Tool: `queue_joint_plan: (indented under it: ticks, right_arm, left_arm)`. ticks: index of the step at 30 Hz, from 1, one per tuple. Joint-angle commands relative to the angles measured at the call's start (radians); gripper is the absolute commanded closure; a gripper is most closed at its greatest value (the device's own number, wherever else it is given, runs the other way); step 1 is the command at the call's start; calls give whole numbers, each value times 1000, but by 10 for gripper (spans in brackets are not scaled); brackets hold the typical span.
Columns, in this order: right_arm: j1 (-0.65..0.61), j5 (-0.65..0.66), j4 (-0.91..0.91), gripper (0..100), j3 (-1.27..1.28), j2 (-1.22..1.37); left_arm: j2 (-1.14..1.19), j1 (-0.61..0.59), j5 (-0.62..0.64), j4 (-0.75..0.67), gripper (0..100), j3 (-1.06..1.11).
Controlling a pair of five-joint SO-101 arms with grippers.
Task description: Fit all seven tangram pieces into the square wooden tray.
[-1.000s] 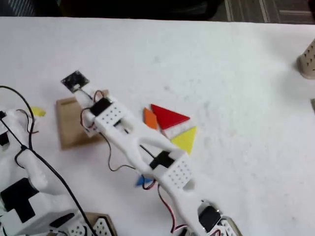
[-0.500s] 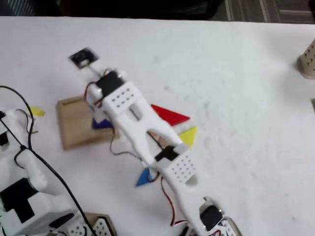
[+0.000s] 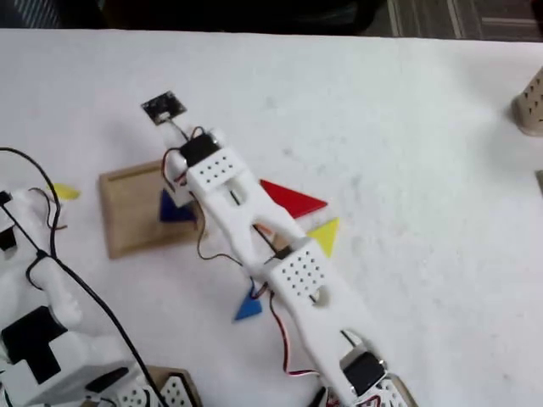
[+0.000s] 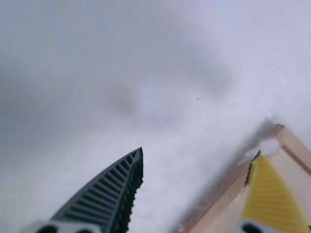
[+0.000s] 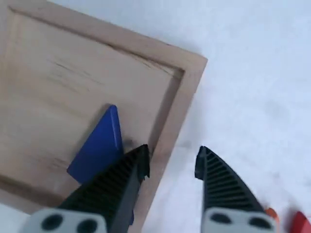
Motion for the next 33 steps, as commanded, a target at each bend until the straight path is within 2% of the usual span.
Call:
queue_joint_plan:
  ticks: [1,7,11,13,16,18,21,27,30,33]
  right_arm:
    - [16,5,-38,853,-44,5]
    - [51,5,-18,864,-44,67]
    - [59,5,50,988,-44,70]
    - [59,5,120,965,-44,70]
    - [65,11,225,983,-44,68]
    - [91,11,308,981,-46,68]
    - [165,12,323,981,-6,50]
    - [315,12,321,982,282,-200]
    - [328,12,280,981,526,-375]
    - [328,11,150,981,801,-544]
  left_arm:
    - [-2,24,3,-20,646,-41]
    - [-2,35,3,-23,646,-25]
    - [-2,35,2,-23,646,-21]
    - [-2,35,2,-23,646,-21]
    - [-2,38,2,-23,646,-21]
    - [-4,51,2,-23,646,-18]
    - [-4,51,2,-23,646,-17]
    - [-4,58,0,-23,646,-17]
    - [-4,65,-43,-21,646,-15]
    - [-4,79,-60,-21,646,-15]
